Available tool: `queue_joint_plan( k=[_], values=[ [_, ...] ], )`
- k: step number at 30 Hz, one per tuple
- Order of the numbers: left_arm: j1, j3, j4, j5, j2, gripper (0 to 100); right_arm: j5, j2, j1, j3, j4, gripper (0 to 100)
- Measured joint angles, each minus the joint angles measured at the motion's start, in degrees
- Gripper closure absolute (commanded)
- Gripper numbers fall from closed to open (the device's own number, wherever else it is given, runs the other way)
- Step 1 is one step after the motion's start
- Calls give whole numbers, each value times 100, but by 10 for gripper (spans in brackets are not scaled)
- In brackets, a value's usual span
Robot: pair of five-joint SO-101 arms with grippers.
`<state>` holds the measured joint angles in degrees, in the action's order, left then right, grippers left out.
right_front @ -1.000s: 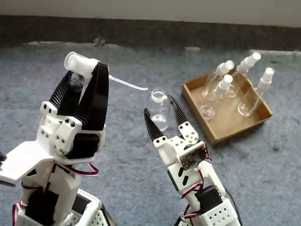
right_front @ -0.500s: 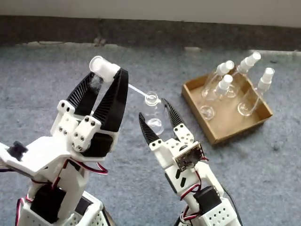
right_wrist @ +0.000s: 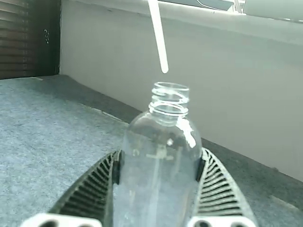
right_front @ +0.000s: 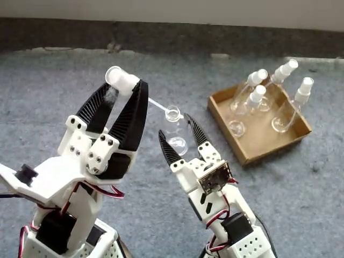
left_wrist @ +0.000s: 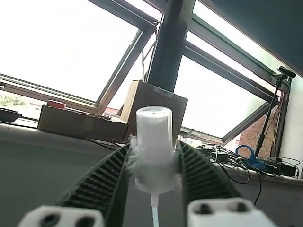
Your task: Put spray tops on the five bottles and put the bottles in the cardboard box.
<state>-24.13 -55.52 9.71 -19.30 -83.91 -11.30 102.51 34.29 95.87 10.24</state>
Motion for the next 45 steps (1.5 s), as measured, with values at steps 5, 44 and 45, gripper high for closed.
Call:
queue_joint_plan(
  k=[5, 44, 45],
  values=[
    [18, -35, 0, 18, 387, 995, 0, 0, 0, 0, 0, 917],
    [-545, -1319, 659, 70, 703, 995, -26, -26, 35, 0, 26, 917],
    [-545, -1345, 659, 70, 703, 995, -26, -26, 26, 0, 26, 917]
  ],
)
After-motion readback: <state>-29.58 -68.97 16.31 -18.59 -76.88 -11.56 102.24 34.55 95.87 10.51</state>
